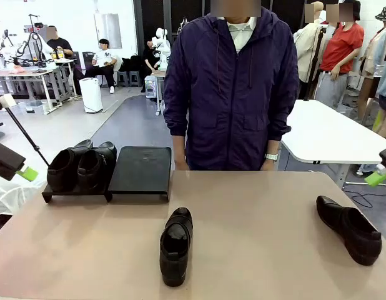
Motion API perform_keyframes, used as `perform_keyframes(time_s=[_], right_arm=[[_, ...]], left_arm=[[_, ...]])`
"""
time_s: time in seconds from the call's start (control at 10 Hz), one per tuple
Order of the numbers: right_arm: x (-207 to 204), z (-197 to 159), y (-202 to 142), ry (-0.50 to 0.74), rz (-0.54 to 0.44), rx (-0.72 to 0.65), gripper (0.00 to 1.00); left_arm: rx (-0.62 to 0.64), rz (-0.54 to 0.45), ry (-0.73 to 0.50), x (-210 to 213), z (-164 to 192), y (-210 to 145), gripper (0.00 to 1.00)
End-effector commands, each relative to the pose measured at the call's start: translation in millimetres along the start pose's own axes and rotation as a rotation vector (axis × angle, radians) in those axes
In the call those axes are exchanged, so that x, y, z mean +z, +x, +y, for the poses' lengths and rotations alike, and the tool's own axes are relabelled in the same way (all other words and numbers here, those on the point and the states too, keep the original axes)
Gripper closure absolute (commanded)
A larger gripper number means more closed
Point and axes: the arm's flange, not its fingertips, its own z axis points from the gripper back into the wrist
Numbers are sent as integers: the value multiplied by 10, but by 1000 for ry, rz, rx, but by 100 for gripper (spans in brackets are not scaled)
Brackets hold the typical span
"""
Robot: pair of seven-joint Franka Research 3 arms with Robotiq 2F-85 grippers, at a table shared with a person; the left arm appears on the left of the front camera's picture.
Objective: Organize the shoes by placing them on the stand.
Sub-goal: Pick up one Shoe and place it in the middle of the table, then place the Shoe from the middle of the table onto the Shoes Stand.
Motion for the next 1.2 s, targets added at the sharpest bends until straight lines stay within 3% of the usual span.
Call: perform_keyframes(time_s=[0.0,1.1], right_arm=[[-32,96,92,3,32,34,0],[-32,96,92,3,32,34,0]], left_arm=[[4,10,10,8,-8,-16,0],[0,0,0,0,0,0,0]])
